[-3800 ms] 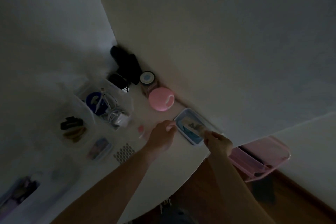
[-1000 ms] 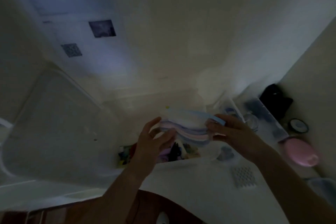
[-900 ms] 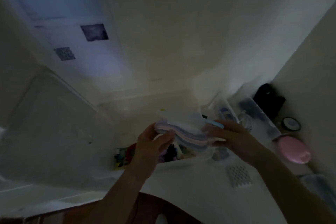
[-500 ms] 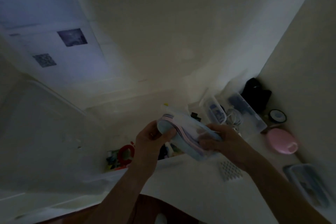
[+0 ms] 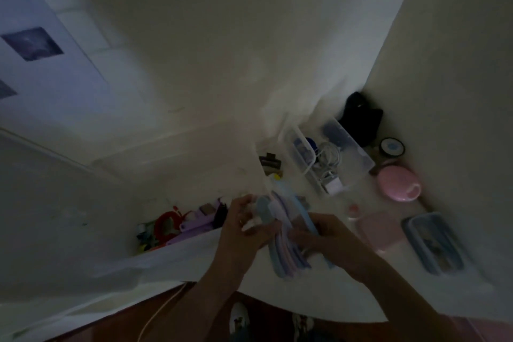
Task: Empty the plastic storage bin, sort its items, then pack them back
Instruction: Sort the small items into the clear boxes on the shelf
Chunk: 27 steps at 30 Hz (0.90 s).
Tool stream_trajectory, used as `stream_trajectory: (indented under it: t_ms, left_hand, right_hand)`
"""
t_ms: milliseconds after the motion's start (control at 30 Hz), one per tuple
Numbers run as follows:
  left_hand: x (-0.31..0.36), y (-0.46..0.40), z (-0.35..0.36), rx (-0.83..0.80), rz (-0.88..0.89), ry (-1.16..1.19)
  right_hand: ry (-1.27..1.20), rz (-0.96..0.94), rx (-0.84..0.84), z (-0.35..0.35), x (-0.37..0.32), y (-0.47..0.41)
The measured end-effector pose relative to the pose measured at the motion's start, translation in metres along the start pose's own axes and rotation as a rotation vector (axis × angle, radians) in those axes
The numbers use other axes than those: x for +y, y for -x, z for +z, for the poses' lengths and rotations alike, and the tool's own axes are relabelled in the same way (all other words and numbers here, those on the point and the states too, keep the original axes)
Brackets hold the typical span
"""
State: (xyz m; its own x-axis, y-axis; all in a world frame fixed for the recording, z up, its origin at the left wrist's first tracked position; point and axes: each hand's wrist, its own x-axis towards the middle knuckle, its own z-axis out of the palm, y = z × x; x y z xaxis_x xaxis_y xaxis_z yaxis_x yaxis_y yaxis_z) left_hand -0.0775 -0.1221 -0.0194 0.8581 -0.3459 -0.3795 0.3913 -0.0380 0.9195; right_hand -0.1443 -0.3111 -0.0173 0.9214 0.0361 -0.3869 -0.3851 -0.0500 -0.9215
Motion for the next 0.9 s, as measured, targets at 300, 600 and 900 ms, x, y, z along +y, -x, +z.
stream_trajectory:
  t_ms: [300, 600, 900]
  left_hand:
    - [-0.119, -0.007, -0.004, 0.209, -0.577, 0.047]
    - [-0.161, -0.054, -0.024, 0.123, -0.474, -0.106]
    - [-0.114, -0.02, -0.04, -0.001, -0.212, -0.547]
  right_hand:
    - [-0.012, 0.467, 0.184, 0.025, 0.131, 0.004]
    - [0.706, 0.194, 0.449, 0.024, 0.173, -0.069]
    - [0.967, -0.194, 0.365, 0.038, 0.161, -0.055]
